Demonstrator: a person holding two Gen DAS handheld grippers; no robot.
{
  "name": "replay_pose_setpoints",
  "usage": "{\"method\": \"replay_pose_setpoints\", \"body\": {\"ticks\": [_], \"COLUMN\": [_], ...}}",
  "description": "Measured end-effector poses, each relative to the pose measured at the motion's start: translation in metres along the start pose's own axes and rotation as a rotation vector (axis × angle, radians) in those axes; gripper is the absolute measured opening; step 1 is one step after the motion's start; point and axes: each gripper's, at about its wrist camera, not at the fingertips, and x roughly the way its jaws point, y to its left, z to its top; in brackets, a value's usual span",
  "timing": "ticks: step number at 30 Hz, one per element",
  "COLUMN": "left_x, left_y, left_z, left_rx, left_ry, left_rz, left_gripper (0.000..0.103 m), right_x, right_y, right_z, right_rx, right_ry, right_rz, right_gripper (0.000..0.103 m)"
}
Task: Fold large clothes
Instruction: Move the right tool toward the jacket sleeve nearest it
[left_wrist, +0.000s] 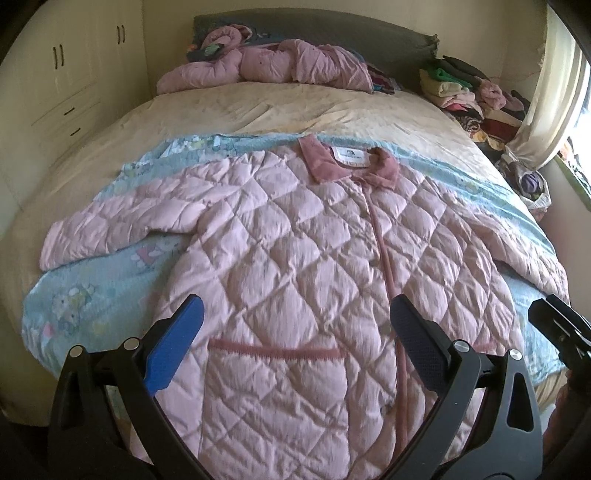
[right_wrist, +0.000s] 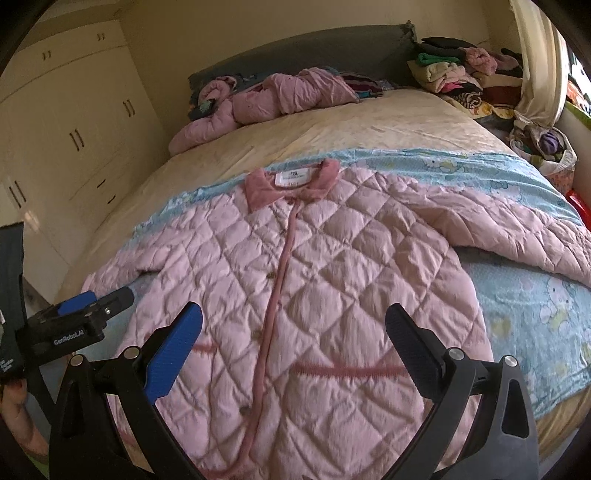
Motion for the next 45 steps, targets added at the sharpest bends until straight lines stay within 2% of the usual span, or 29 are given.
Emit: {"method": "replay_pose_setpoints", "body": {"ticks": [8,14,18,22,26,32,45], "left_x": [0.007,0.017,0.021,0.036,0.052,0.066,0.101], "left_y": [-0.01,-0.029,-0.042,-0.059,-0.072,-0.092,-0.116], "left_z": [0.05,0.082,0.097,0.109,0.117,0.12,0.111], "left_rx": [-0.004,0.007,0.011,0.038,0.046,0.062,0.107], "left_ry": [-0.025,-0.032,-0.058,-0.042,-0.029,-0.026,0.014], "left_rz": [0.005,-0.002,-0.068,-0.061,-0.043,-0.06,-0.056], "left_gripper": [0.095,0.095,0.095,0.095,0.095,0.095,0.095], "right_x": [0.015,0.021,0.025,0.031,0.032,0.032,0.044], "right_y": [-0.021,-0.053,-0.079,-0.113,-0.146,-0.205,-0.336], "right_z": [0.042,0.068,0.08,0.09,0.091,0.089,0.053], "right_rx": [0.051,0.115,0.16,0.223,0.288,0.389,0.659], "right_ry": [-0.033,-0.068,-0.085,-0.095,-0.105,-0.109,-0.082], "right_rz": [-0.02,-0.036,-0.077,-0.129,-0.166,-0.236,-0.432], "right_gripper": [0.099,0.099,0.099,0.099,0.099,0.099,0.099]}}
